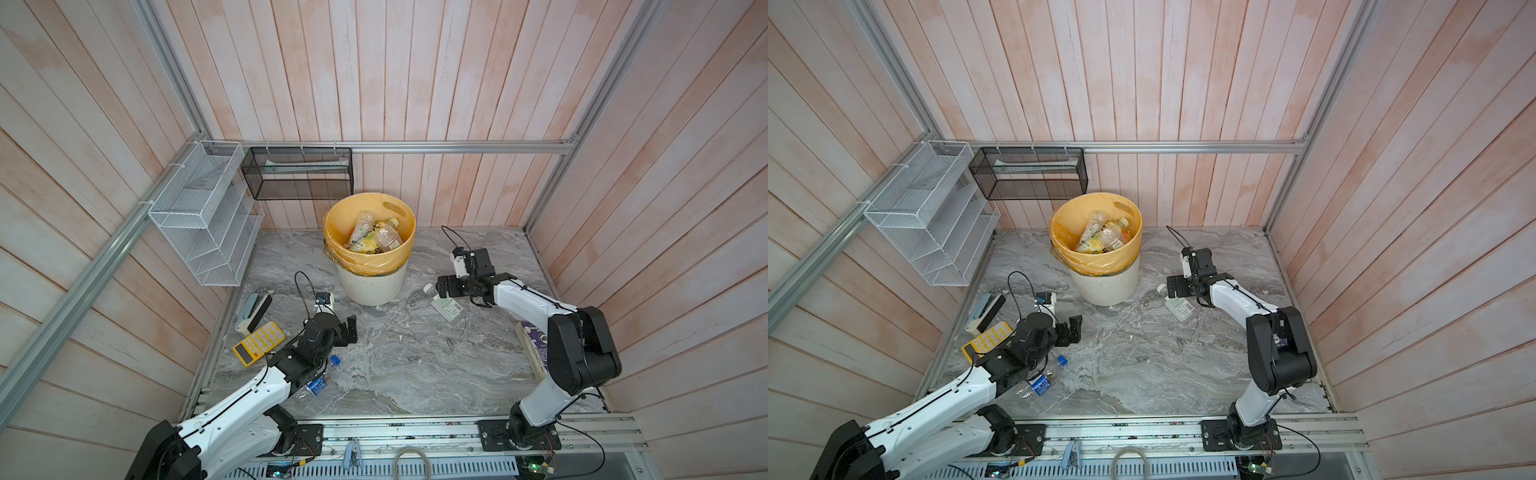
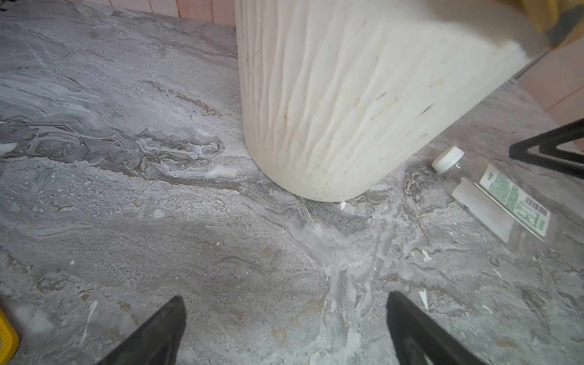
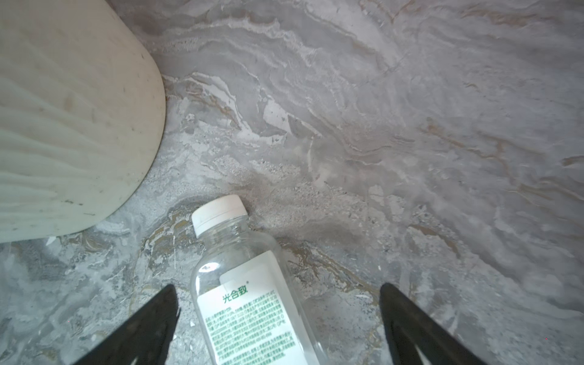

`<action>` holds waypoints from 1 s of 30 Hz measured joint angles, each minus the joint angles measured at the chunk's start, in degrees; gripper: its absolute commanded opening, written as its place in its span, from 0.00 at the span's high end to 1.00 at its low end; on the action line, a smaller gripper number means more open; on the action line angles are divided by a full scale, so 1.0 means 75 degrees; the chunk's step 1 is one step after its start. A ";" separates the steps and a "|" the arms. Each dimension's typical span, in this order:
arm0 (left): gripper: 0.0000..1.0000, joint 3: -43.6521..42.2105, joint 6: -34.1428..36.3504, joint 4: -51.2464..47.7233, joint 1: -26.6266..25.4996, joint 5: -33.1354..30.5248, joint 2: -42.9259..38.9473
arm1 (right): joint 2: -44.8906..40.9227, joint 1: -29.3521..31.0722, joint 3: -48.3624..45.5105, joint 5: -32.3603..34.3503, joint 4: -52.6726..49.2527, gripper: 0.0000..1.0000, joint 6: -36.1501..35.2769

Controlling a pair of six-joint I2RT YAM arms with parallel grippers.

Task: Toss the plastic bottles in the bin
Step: 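Close the right gripper on the bottle and lift it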

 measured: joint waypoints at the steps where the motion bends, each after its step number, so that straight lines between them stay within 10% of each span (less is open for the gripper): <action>1: 0.00 0.0000 0.0000 -0.0003 0.0000 0.0000 0.0000 | 0.0073 0.0020 0.0000 -0.0047 -0.0035 0.01 -0.0052; 11: 0.00 -0.0003 -0.0023 -0.0003 0.0000 0.0015 0.0000 | 0.1061 0.0804 0.0297 0.0481 -0.0734 0.08 -0.0568; 20: 0.00 -0.0085 -0.0029 -0.0015 0.0000 0.0012 -0.0044 | 0.1204 0.1119 0.0323 0.1186 -0.0973 0.42 -0.0519; 30: 0.00 -0.0192 -0.0201 -0.0026 0.0000 -0.0096 -0.0242 | -0.1664 0.1078 -0.0510 0.1250 -0.0143 0.46 0.0035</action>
